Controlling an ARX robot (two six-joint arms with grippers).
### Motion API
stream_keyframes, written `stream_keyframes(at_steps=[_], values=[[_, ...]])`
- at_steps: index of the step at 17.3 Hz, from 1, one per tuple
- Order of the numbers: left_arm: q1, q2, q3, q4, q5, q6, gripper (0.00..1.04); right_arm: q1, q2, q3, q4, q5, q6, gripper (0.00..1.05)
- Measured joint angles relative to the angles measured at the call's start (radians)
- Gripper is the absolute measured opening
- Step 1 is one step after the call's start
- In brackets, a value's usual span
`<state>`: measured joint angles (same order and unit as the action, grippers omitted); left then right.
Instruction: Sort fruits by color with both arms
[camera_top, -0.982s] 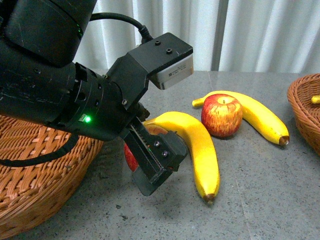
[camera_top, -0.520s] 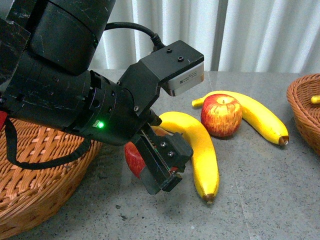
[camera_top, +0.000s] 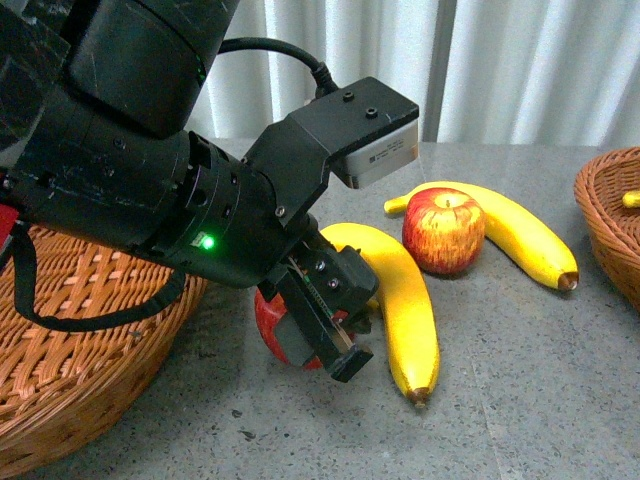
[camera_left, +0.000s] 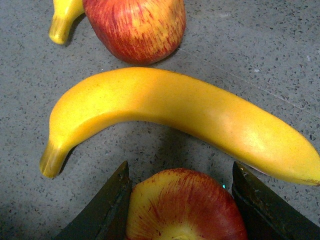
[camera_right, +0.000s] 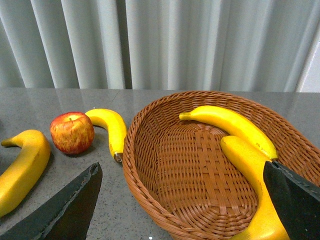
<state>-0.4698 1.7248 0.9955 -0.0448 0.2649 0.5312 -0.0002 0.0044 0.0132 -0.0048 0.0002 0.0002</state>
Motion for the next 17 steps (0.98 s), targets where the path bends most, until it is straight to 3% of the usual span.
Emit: stream_keyframes(at_steps=[5, 9, 15, 16, 17], values=[[0.033, -0.092, 0.107, -0.042, -0.079, -0.040, 0.52, 0.000, 0.000, 0.000, 0.000, 0.000, 0.000, 0.98], [0.181, -0.163, 0.213, -0.097, -0.256, -0.218, 0.52, 0.000, 0.000, 0.000, 0.000, 0.000, 0.000, 0.98], [0.293, -0.254, 0.214, -0.182, -0.349, -0.398, 0.52, 0.000, 0.000, 0.000, 0.000, 0.000, 0.000, 0.98], [0.372, -0.285, 0.119, -0.185, -0.354, -0.494, 0.52, 0.000, 0.000, 0.000, 0.000, 0.000, 0.000, 0.98], [0.388, -0.285, 0.075, -0.172, -0.354, -0.511, 0.52, 0.000, 0.000, 0.000, 0.000, 0.000, 0.000, 0.98]])
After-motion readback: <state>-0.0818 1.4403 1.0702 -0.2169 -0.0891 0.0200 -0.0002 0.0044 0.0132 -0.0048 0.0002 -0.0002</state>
